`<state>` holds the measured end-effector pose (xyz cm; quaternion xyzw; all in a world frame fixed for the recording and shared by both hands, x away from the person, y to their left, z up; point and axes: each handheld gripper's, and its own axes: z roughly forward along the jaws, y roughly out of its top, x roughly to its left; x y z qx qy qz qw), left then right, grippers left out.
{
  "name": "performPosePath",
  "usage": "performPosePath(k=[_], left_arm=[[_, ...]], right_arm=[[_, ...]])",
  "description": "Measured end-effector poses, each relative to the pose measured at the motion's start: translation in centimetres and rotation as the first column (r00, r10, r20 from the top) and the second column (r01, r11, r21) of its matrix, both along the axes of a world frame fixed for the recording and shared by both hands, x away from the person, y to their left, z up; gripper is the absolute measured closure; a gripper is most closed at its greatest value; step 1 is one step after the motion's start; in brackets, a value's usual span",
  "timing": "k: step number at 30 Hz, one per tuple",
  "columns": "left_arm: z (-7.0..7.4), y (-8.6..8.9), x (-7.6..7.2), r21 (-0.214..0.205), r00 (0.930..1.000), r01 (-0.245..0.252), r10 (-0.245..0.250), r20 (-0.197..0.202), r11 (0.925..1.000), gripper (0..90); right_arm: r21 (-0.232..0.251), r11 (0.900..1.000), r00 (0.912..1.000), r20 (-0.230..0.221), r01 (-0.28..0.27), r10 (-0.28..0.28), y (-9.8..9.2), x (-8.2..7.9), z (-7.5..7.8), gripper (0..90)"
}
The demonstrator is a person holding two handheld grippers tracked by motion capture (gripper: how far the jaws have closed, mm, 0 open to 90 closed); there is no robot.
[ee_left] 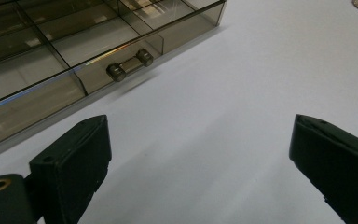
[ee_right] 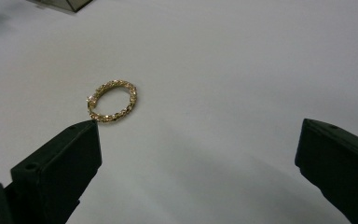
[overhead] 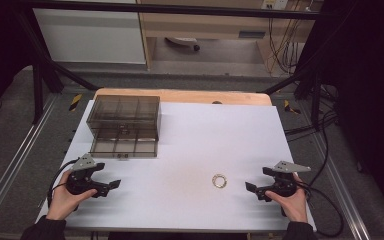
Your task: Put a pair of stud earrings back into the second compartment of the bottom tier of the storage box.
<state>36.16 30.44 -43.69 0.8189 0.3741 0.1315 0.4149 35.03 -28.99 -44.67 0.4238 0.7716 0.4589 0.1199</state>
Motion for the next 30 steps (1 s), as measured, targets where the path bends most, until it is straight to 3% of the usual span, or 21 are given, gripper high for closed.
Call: performPosePath(k=[10, 30], left_arm=[[0.2, -0.9, -0.1, 0.005, 0.9998, 0.017, -0.017, -0.003, 0.9998, 5.5], [0.5, -5.2, 0.3, 0.035, 0.9982, 0.056, -0.055, -0.025, 0.9978, 6.7]], right_arm=[[-0.007, 1.0000, 1.0000, -0.004, -0.004, 0.004, -0.1, -0.1, 0.1, 0.8], [-0.046, 0.9986, 0.9996, -0.012, -0.025, 0.024, 0.5, 0.1, 0.0, 0.6]])
